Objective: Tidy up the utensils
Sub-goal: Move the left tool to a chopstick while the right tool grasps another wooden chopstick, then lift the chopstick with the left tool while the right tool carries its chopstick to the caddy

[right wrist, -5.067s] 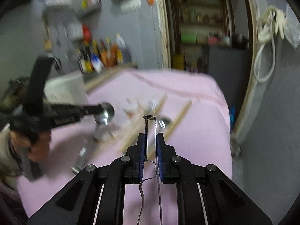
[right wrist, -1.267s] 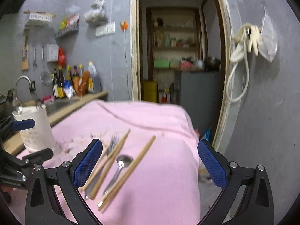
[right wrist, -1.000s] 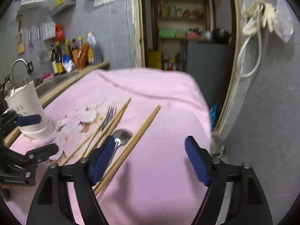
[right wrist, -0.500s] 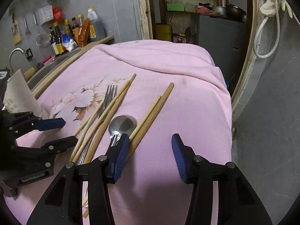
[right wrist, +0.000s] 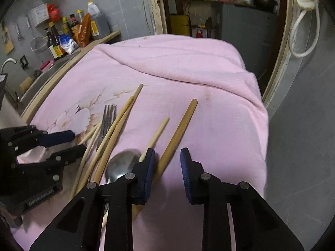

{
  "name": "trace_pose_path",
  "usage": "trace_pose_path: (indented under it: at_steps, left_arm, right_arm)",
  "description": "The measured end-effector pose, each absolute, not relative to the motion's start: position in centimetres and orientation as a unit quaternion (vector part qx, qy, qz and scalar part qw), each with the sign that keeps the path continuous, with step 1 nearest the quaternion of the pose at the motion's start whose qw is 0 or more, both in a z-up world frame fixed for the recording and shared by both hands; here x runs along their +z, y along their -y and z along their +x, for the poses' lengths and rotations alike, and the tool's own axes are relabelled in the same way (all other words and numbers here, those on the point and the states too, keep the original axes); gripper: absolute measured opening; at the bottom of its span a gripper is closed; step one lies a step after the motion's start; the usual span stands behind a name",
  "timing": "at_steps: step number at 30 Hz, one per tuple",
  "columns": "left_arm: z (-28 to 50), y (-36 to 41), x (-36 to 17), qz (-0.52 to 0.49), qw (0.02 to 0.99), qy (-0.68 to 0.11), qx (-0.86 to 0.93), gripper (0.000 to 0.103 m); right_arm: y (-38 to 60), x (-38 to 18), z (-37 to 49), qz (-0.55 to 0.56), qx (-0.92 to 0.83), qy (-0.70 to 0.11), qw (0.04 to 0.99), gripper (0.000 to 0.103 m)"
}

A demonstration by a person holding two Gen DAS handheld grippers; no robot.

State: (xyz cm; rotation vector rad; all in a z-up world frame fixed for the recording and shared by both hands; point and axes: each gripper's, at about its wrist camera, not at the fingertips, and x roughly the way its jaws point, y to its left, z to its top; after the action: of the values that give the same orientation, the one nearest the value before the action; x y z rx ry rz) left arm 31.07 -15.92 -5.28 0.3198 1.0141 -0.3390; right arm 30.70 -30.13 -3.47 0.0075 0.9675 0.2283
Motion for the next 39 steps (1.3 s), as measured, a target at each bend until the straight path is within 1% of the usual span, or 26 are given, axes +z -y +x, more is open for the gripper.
trace_pose_path:
  at_steps: [3, 5, 6, 7, 13, 17, 20, 23, 26, 30, 34, 39]
  left_arm:
    - [31.7, 15.8, -5.2, 0.144, 0.842, -0.493, -0.165, 0.025]
    - [31.7, 15.8, -5.1, 0.146, 0.840, -0.494, -0.171, 0.017]
    - [31.7, 15.8, -5.1, 0.149, 0.840, -0.493, -0.169, 0.011]
    - [31.6, 15.8, -5.1, 0.148, 0.840, -0.494, -0.172, 0.002]
    - [31.0, 14.8, -4.8, 0.096, 0.840, -0.502, -0.184, 0.002]
    - [29.2, 13.5, -4.0, 0.066, 0.848, -0.489, -0.195, 0.002]
    - [27.2, 12.5, -3.0, 0.052, 0.865, -0.457, -0.200, 0.002]
    - [24.8, 11.8, -1.4, 0.045, 0.890, -0.406, -0.200, 0.002]
    - [22.5, 10.8, 0.3, 0.026, 0.914, -0.354, -0.196, 0.002]
    - [19.8, 9.2, 3.1, -0.009, 0.944, -0.275, -0.183, 0.002]
    - [18.6, 7.4, 6.1, -0.038, 0.962, -0.207, -0.174, 0.002]
    - [18.3, 4.7, 9.5, -0.067, 0.975, -0.148, -0.152, 0.002]
  right_arm:
    - [30.1, -3.5, 32.0, 0.014, 0.111, -0.481, 0.870, 0.021]
    - [30.0, -3.5, 32.6, 0.021, 0.113, -0.487, 0.866, 0.020]
    - [30.0, -3.6, 32.8, 0.023, 0.110, -0.489, 0.865, 0.018]
    - [30.0, -3.6, 32.8, 0.024, 0.107, -0.491, 0.864, 0.016]
    - [31.1, -3.4, 31.8, 0.089, 0.118, -0.485, 0.862, 0.005]
    - [32.0, -3.0, 30.1, 0.121, 0.128, -0.464, 0.868, 0.005]
    - [32.1, -2.2, 28.3, 0.131, 0.140, -0.437, 0.879, 0.005]
    - [31.0, -0.7, 25.8, 0.109, 0.153, -0.392, 0.901, 0.005]
    - [29.8, 0.8, 22.9, 0.100, 0.175, -0.329, 0.923, 0.005]
    - [28.0, 2.8, 19.6, 0.083, 0.190, -0.225, 0.952, 0.005]
    - [26.4, 4.6, 17.8, 0.083, 0.210, -0.149, 0.963, 0.005]
    - [23.3, 7.6, 16.9, 0.089, 0.246, -0.055, 0.963, 0.005]
